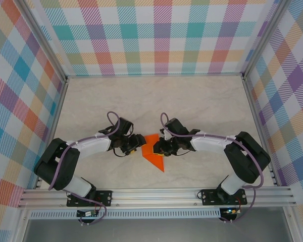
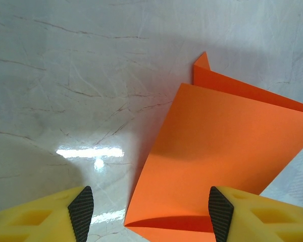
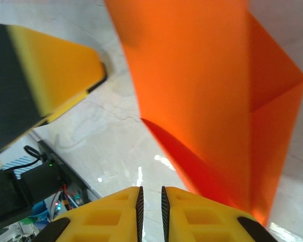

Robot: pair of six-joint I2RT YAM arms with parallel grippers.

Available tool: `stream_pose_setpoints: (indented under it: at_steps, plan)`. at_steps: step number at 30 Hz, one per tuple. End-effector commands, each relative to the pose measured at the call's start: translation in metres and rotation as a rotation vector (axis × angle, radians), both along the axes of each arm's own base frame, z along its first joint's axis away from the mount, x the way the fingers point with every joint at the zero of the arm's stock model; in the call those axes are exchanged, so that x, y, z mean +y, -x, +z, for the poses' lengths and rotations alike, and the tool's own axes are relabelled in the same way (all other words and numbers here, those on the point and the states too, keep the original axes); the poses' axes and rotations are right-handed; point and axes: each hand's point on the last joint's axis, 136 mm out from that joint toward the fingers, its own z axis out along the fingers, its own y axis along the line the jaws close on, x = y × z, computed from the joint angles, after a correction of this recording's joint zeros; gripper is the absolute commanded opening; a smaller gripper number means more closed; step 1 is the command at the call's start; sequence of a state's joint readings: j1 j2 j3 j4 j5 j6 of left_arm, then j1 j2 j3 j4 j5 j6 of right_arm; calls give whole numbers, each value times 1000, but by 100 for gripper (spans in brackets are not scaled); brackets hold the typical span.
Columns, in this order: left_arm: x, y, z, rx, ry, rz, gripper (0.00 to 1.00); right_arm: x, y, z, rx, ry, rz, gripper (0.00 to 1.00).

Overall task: Fold a paper plane with a square sheet of paper (pick it up from the middle)
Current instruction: Fold the wing for the fifth time at the center of the table.

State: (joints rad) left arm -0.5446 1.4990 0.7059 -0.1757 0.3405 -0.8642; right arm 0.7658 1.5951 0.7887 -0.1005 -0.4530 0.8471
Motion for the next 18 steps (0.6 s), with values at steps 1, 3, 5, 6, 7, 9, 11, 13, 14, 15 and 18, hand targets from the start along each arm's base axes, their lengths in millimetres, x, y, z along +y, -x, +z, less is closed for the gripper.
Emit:
stream_pose_setpoints:
  at_steps: [1,3,5,6,7,9,11,13,14,15,18]
  plan:
    - [-2,-10,6,-14,21,6,64,-6,2,-9,-3,29,14,19]
    - [-2,-10,6,-12,20,3,64,-9,2,-12,-10,47,9,20]
    - [-2,-10,6,-12,21,2,64,-15,2,-21,-6,87,3,20]
    - [-3,-10,6,-11,23,2,64,-16,2,-24,-2,96,3,20]
    - [-3,-9,6,-8,25,-1,65,-18,3,-28,3,106,0,20]
    - [-4,-9,6,-7,30,-4,65,-19,3,-34,12,106,-3,20]
    - [-5,-10,6,-9,33,-4,65,-19,2,-39,20,104,-7,20]
    - [-6,-10,6,-6,35,-6,65,-22,2,-44,26,96,-20,20]
    - [-6,-10,6,-7,34,-8,65,-24,2,-46,35,89,-27,20]
    - [-7,-11,6,-7,36,-8,66,-25,1,-47,39,78,-34,20]
    - [-9,-12,5,-4,42,-15,66,-28,2,-49,58,34,-47,20]
